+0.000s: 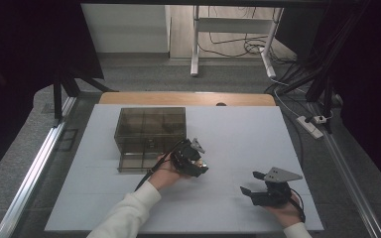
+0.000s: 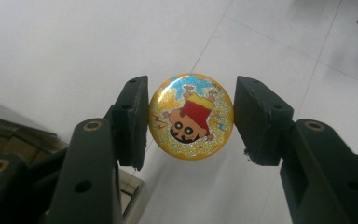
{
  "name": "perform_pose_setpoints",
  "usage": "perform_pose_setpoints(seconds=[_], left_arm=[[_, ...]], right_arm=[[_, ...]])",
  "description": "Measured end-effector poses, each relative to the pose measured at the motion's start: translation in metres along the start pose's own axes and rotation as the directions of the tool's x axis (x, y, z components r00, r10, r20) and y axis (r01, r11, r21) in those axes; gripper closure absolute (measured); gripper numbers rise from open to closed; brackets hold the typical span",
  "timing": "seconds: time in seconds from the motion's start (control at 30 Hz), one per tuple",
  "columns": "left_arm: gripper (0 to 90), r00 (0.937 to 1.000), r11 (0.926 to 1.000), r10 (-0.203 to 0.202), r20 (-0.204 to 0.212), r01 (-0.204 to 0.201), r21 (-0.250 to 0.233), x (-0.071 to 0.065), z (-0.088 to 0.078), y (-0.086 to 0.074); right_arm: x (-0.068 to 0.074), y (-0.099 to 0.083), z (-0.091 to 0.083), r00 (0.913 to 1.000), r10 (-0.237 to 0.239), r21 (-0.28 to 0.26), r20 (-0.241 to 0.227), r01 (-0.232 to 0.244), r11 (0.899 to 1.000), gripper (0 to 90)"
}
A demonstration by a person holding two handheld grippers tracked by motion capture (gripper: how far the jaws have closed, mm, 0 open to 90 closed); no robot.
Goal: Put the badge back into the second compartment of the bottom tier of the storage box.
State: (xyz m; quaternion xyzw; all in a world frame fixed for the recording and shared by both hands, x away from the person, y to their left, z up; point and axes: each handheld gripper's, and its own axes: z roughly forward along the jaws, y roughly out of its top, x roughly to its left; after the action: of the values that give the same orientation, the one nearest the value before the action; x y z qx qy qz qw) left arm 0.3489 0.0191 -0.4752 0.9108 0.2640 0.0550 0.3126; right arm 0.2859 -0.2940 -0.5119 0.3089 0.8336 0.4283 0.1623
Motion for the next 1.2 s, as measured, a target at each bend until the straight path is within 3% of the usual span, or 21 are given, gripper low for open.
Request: perform_pose_setpoints(seconds=[0.43, 1.2], left_arm=[[47.4, 0.9992, 0.9985, -0.036, -0.017, 0.035, -0.042, 0.01, -0.018, -0.012], [47.4, 0.9921, 0.9841, -0.119, -0.04, 0.113, -0.137, 0.027, -0.051, -0.039]], right_arm=[[0.001, 0.0, 0.001, 1.0, -0.001, 0.005, 0.0, 0.001, 1.0, 24.5], [0.001, -0.001, 0.002, 1.0, -0.005, 0.007, -0.001, 0.005, 1.0, 24.5]])
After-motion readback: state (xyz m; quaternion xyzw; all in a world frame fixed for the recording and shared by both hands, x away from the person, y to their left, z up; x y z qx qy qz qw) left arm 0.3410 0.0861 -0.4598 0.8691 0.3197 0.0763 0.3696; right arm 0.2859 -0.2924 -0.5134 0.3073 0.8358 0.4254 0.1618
